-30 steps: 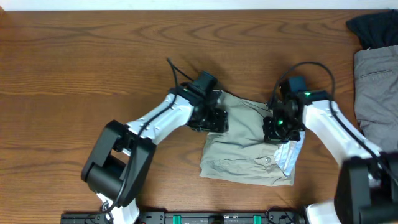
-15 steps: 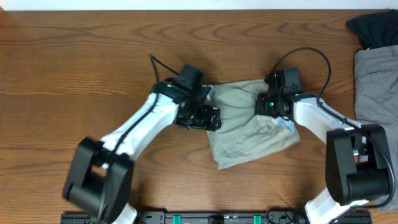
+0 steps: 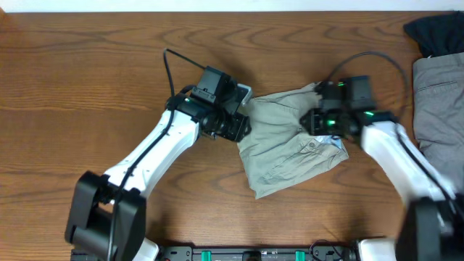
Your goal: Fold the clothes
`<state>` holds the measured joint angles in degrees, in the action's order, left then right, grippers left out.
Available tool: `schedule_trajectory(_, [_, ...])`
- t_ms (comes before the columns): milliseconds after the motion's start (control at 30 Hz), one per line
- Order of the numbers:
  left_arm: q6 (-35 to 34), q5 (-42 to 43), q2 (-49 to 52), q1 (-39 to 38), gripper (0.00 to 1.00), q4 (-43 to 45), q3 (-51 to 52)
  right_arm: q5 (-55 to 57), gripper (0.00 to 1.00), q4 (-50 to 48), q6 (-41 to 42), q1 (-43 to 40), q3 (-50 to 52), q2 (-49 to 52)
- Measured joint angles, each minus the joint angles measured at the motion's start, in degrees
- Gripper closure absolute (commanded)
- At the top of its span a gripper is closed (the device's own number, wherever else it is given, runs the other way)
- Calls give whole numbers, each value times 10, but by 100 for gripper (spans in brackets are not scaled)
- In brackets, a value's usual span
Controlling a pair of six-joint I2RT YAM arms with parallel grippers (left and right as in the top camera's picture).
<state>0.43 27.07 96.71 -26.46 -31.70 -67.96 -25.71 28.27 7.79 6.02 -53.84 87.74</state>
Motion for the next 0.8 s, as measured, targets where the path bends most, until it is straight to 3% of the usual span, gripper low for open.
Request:
schedule_trajectory(100, [12,0,19,0,78,46,0,-1,93,71,10,-12,-3,-83])
schedule_trajectory(200, [25,5,35,0,80,78,0,4,94,128,21,-12,-5,-106])
schedule_trajectory(633, [79,18,146,0,82,117,0,41,99,89,97,-9,55,51])
schedule_trajectory(800, [83,-3,168,1,81,120,-2,75,99,131,103,-10,52,89])
